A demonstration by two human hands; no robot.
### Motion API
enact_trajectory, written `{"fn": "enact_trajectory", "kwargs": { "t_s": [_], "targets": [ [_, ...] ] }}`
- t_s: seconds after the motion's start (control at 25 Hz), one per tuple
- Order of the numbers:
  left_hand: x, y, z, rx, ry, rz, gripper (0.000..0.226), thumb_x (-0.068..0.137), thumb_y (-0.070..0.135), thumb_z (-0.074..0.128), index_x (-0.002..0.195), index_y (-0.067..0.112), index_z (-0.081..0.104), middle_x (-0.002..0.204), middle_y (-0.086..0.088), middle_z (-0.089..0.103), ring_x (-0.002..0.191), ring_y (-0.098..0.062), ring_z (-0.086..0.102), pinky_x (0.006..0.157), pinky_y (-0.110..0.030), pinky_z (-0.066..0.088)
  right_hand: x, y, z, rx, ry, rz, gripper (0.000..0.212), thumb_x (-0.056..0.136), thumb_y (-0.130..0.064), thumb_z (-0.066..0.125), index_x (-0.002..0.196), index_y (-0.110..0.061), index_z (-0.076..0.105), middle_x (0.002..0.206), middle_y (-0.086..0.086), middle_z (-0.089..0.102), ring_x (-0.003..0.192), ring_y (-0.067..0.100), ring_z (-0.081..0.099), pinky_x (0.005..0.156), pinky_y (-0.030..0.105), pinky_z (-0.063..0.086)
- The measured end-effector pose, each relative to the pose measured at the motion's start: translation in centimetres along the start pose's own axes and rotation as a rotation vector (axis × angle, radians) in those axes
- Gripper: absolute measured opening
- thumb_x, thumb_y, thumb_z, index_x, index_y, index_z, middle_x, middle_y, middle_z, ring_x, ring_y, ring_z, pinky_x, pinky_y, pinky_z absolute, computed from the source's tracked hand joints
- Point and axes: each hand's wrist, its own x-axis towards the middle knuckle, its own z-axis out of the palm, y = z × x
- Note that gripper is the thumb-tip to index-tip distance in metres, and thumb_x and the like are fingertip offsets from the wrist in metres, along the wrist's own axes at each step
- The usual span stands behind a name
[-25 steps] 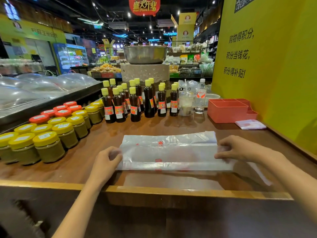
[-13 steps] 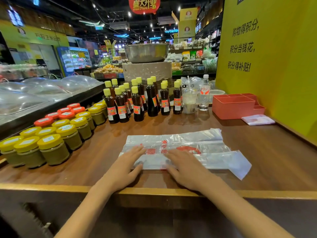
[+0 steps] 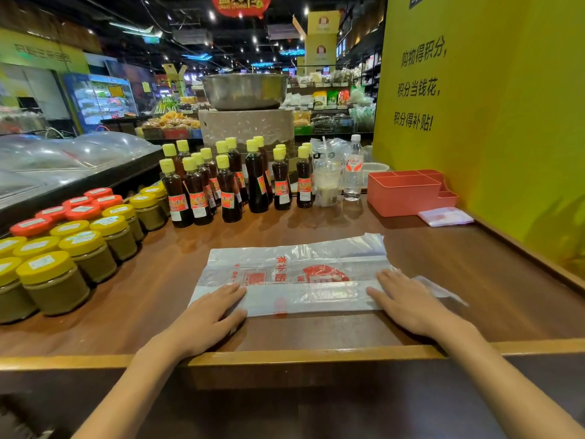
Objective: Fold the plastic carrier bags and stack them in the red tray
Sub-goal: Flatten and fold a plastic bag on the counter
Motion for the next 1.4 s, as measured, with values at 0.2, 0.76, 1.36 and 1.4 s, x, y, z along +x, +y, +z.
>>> {"fn": "enact_trajectory", "kwargs": {
  "t_s": [0.2, 0.76, 1.36, 1.4],
  "targets": [
    [-0.6, 0.1, -0.3, 0.006, 0.125, -0.027, 0.078, 0.083, 0.077, 0.048, 0.15, 0.039, 0.036, 0.157, 0.017, 0.034, 0.142, -0.008, 0.035, 0.117, -0.035, 0.032, -1.8, 0.7, -0.5, 0.175, 0.458, -0.073, 0.055, 0.098, -0.054, 0.05, 0.148, -0.029, 0.046, 0.151, -0.008, 0.046, 0.14, 0.013, 0.038, 0.118, 0.039, 0.024],
    [-4.2, 0.2, -2.7, 0.258, 0.144, -0.015, 0.036, 0.105, 0.035, 0.039, 0.139, 0.041, 0.05, 0.144, 0.019, 0.051, 0.129, -0.004, 0.048, 0.104, -0.022, 0.04, -1.4, -0.2, -0.4, 0.185, 0.222, -0.403, 0.016, 0.101, -0.03, 0.055, 0.111, -0.031, 0.067, 0.11, -0.019, 0.065, 0.102, 0.002, 0.058, 0.09, 0.025, 0.049],
    [-4.4, -1.5, -6.7, 0.373, 0.299, -0.1, 0.025, 0.097, 0.036, 0.05, 0.121, 0.031, 0.052, 0.113, 0.011, 0.064, 0.103, -0.014, 0.058, 0.083, -0.029, 0.04, 1.5, -4.0, -5.2, 0.122, 0.228, -0.388, 0.026, 0.1, -0.038, 0.056, 0.122, -0.029, 0.066, 0.114, -0.013, 0.069, 0.101, 0.006, 0.06, 0.09, 0.032, 0.049],
    [-3.5, -1.1, -6.2, 0.373, 0.341, -0.089, 0.023, 0.097, 0.034, 0.048, 0.119, 0.029, 0.052, 0.114, 0.009, 0.063, 0.106, -0.016, 0.058, 0.084, -0.029, 0.037, 2.6, -4.6, -5.1, 0.03, 0.219, -0.334, 0.031, 0.102, -0.04, 0.052, 0.126, -0.027, 0.065, 0.119, -0.009, 0.069, 0.107, 0.012, 0.061, 0.093, 0.033, 0.046]
  ]
}}
